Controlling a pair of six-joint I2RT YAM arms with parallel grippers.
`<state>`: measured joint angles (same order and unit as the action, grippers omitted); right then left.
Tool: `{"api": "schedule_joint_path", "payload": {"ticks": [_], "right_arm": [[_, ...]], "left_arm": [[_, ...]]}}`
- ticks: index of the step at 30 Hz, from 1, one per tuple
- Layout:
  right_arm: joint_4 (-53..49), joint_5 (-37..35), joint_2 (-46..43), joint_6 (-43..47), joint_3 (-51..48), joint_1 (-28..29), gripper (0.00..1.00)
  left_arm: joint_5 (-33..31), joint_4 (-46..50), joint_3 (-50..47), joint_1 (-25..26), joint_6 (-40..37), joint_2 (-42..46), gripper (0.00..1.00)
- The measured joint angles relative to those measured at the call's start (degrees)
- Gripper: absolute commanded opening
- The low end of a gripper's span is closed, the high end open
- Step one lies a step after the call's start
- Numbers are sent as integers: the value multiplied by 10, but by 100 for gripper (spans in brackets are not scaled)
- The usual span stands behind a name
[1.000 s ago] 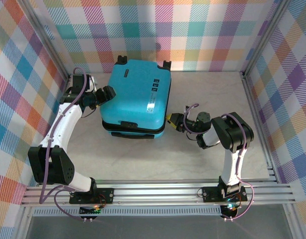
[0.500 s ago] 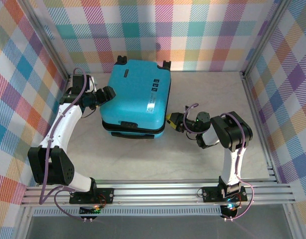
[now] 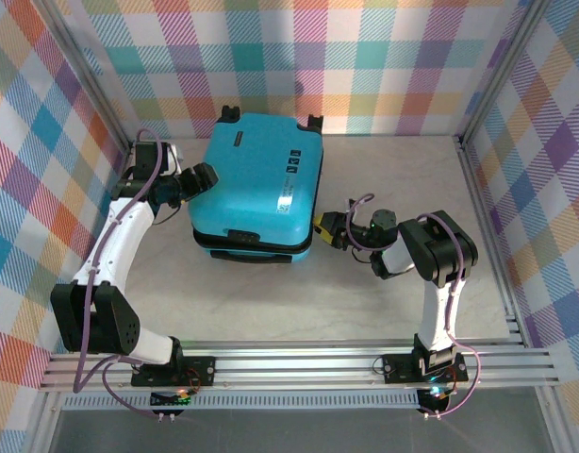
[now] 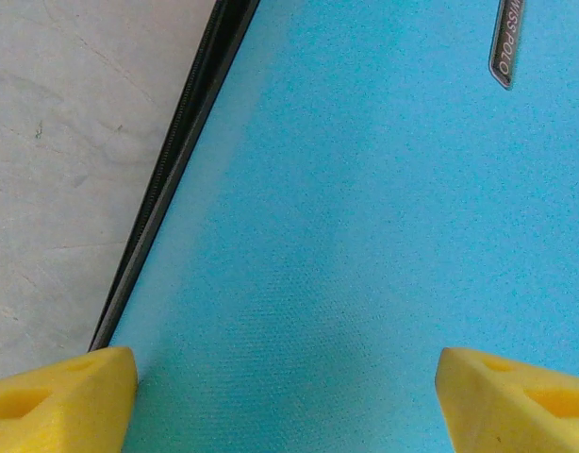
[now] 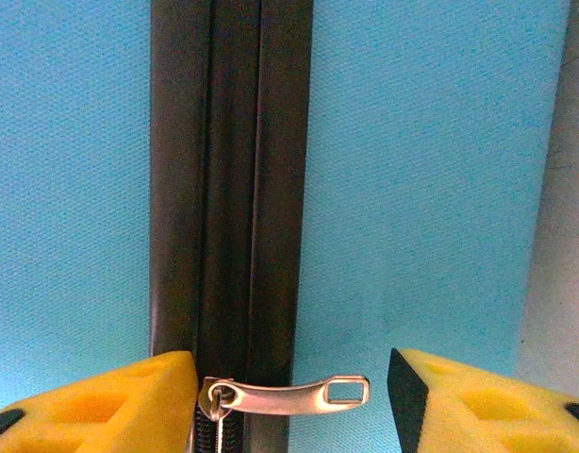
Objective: Pack the luggage
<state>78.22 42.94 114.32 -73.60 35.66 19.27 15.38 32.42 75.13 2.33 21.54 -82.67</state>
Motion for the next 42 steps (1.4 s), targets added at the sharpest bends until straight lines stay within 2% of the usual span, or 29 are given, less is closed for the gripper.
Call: {"api": "schedule_joint_path", "payload": {"ticks": [15, 25, 31, 37, 38, 40, 42], "right_arm": [[-16, -1, -14, -10, 0, 2, 31], [-56, -19, -51, 12, -17, 2, 19], [-80, -19, -116, 41, -29, -1, 18], [-115, -19, -144, 66, -30, -2, 18], [-122, -19, -146, 70, -30, -2, 20], [-141, -19, -148, 79, -29, -2, 30], [-164, -24, -151, 91, -29, -2, 34]], "left_arm": [[-3, -10, -7, 0, -2, 4, 82], [-2, -10, -7, 0, -2, 5, 82], [0, -10, -7, 0, -2, 5, 82], [0, -10, -7, 0, -2, 5, 82], [0, -10, -7, 0, -2, 5, 82], [0, -10, -7, 0, -2, 5, 82], [0, -10, -7, 0, -2, 5, 82]]}}
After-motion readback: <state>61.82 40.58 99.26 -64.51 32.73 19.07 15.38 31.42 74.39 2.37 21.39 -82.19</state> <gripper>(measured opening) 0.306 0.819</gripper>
